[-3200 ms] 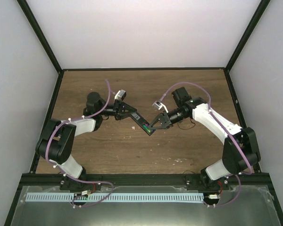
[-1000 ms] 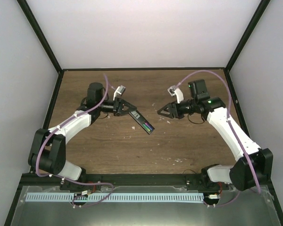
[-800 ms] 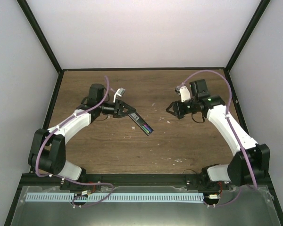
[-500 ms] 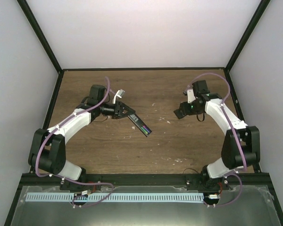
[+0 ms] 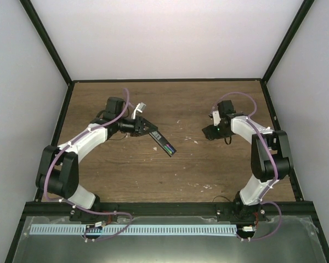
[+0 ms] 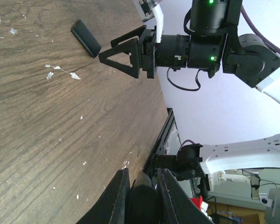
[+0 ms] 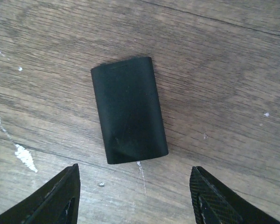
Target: Load the batteries into the remote control
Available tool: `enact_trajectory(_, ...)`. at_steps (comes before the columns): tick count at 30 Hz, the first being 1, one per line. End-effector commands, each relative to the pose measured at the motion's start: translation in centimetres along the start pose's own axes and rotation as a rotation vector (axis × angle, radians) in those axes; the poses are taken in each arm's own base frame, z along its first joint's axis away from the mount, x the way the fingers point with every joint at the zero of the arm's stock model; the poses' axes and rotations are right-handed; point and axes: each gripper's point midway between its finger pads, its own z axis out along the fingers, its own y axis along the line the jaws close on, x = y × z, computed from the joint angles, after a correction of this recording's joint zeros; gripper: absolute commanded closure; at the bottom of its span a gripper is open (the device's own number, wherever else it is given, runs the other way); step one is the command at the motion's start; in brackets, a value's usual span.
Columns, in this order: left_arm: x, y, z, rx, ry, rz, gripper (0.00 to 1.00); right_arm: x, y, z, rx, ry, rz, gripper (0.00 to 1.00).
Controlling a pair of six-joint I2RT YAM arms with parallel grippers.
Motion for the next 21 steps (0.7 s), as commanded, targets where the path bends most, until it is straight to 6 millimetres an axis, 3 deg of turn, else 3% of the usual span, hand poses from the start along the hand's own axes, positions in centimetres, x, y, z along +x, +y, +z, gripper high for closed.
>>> enact_trajectory(1,-1.6,-1.0,-0.3,0.018,-0.022,0.057,1.0,-0.7,-0.9,1.0,0.039,-0.024,-0.04,0.43)
enact_trajectory(15,-2.0,0.6,-0.9,-0.006,-0.046,0.039,1.0,0.2,-0.7,3.5,0.016,0.015,-0.071,0.43)
enact_trajectory(21,-2.0,3.7,-1.1,-0.035,-0.1,0.028,1.0,1.1,-0.2,4.3,-0.02,0.045,-0.08,0.6)
